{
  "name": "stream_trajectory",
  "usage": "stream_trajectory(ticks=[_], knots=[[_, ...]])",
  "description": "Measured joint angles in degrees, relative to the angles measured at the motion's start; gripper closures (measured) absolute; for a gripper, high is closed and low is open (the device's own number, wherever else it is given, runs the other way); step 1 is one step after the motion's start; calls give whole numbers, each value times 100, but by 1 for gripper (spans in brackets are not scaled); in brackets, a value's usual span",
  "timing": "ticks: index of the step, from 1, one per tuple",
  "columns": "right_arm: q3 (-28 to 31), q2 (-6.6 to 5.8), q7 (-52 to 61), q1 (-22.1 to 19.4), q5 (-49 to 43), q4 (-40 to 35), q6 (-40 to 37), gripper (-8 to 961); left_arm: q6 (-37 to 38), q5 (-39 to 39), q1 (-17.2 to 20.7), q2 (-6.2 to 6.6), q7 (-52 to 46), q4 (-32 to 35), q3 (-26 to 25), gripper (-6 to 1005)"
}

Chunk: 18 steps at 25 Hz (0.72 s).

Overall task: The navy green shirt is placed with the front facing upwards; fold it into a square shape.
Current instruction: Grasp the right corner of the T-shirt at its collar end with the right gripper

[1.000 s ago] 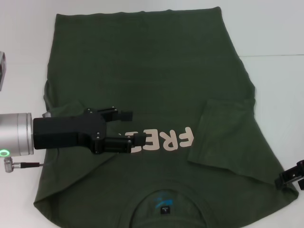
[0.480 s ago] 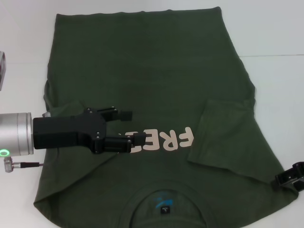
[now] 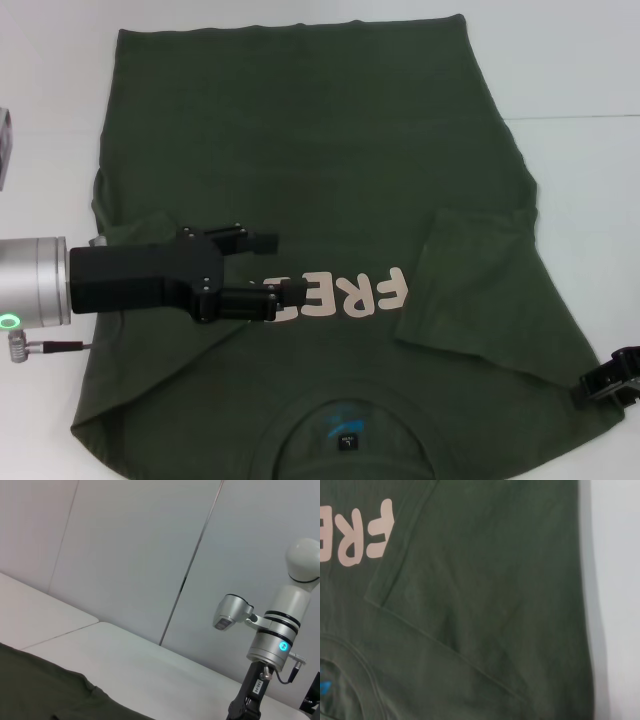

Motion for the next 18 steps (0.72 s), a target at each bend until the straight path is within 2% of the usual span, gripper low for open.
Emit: stream_trajectory(ticks=[1,18], knots=[[0,0,0,0,0,0,0,309,0,0,-2,0,0,0,0,84],[-11,-39,0,-13,-70,-43,-2,312,0,0,-8,-8,-2,0,-9,84]])
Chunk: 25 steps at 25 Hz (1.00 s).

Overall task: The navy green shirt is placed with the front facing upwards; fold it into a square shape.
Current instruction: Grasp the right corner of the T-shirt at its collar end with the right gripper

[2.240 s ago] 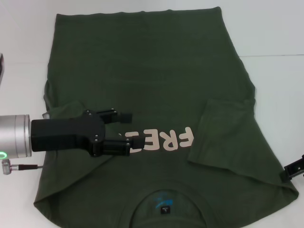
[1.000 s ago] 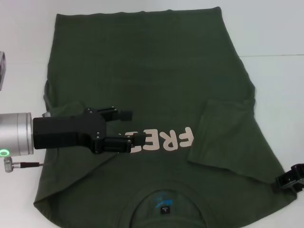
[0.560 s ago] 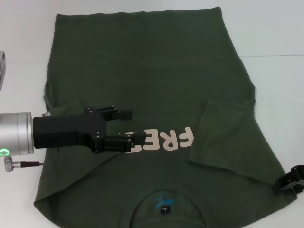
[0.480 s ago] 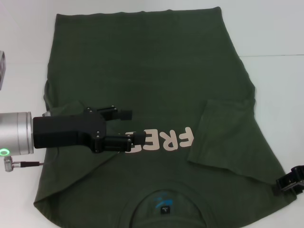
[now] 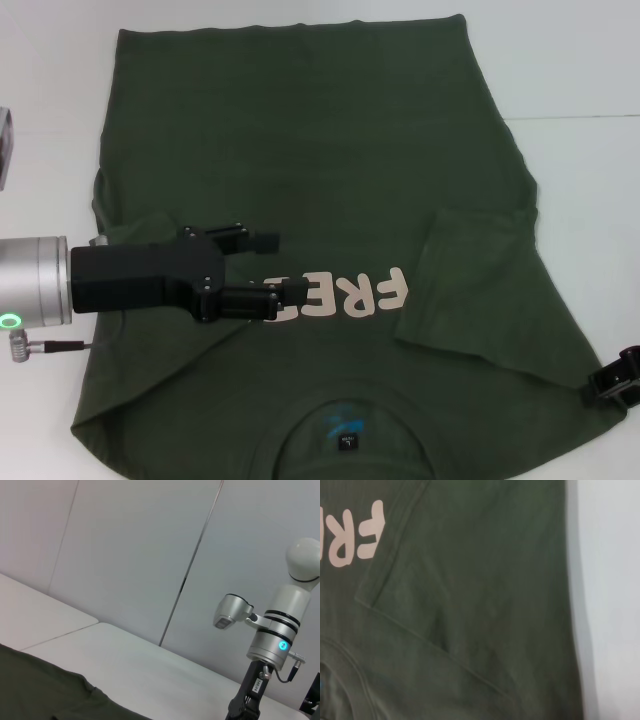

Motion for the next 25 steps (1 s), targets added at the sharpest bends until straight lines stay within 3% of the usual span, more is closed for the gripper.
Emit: stream_trajectory(ticks=[18,25], knots=[[73,123,-71,-5,1,15,11,312,-51,0,0,-28,-7,-9,10,84],[124,161,-98,9,69,41,-14,365,-63,0,0,-28,-7,-10,5,84]])
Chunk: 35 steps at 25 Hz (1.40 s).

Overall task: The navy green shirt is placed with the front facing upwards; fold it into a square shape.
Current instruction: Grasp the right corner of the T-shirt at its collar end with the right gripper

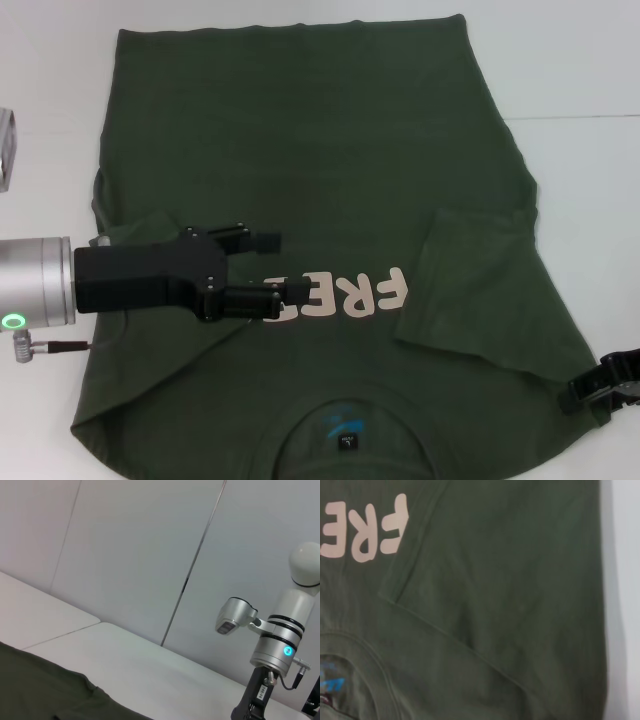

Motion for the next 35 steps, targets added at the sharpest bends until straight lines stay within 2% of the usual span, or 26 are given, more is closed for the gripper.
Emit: stream_trajectory(ticks=[15,20,35], knots=[[2,10,-16,-14,18,-56,-12,477,-20,0,0,-8,14,1,-22,85],[2,0,-16,-13,17,-60,-15,635,-19,0,0,-17,22,1,-23,85],[0,-1,-47,2,18,-60,-23,631,-56,0,0,-26,26,1,-22,85]])
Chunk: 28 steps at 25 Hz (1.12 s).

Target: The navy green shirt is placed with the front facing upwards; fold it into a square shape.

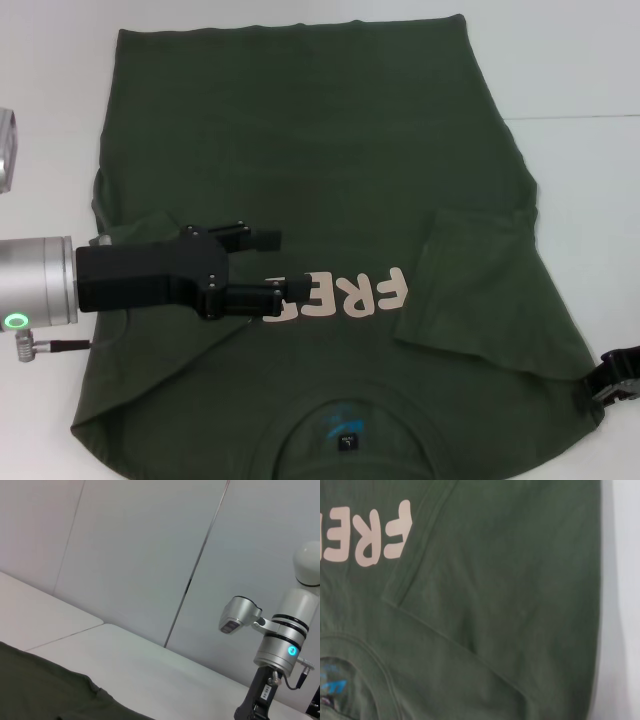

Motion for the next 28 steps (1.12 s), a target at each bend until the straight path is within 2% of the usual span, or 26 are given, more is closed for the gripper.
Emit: stream_trajectory(ticks=[4,15,23,28], knots=[[-37,11,-139,-8,-4,-1,-47,631,-5,-1,0,0,0,0,-4,85],[14,-33,-308,-21,-8,-17,-84,917,-12,-16,20,0,-17,0,-21,85],[217,-140,-505,-142,-1,-70,-95,916,40,-91,48,0,-138,1,-27,85],[449,-144,-754,-164,1,-77,-182,915,70,-230,188,27,-545,110,-36,85]])
